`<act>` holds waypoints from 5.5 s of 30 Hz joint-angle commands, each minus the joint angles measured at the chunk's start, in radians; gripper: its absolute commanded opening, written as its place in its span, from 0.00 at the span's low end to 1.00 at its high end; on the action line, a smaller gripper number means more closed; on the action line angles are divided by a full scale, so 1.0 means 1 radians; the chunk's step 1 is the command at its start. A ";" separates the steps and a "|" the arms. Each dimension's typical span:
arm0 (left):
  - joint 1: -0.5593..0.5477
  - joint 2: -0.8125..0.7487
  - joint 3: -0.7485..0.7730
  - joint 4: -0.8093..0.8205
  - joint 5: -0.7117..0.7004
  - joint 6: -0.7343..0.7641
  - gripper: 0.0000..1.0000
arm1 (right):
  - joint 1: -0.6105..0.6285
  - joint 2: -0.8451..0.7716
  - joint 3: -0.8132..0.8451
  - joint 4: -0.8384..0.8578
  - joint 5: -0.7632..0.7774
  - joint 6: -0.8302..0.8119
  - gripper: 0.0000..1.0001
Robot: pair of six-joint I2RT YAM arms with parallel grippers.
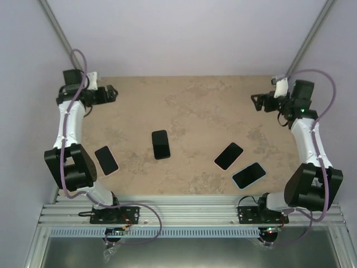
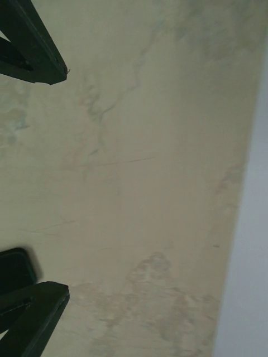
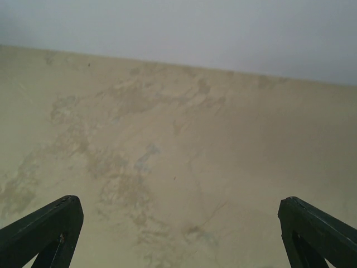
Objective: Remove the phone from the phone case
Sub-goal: Pick up the phone at the center of the board.
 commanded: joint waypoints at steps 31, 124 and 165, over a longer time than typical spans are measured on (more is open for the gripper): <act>-0.088 -0.100 -0.554 -0.060 -0.507 -0.367 0.99 | 0.142 -0.073 0.066 0.131 -0.226 0.463 0.98; -0.088 -0.060 -0.733 -0.144 -0.367 1.226 0.99 | 0.253 0.210 0.585 0.106 -0.437 0.975 0.98; -0.045 -0.163 -0.807 -0.045 -0.219 0.984 0.49 | 0.263 0.086 0.222 -0.173 -0.003 0.460 0.98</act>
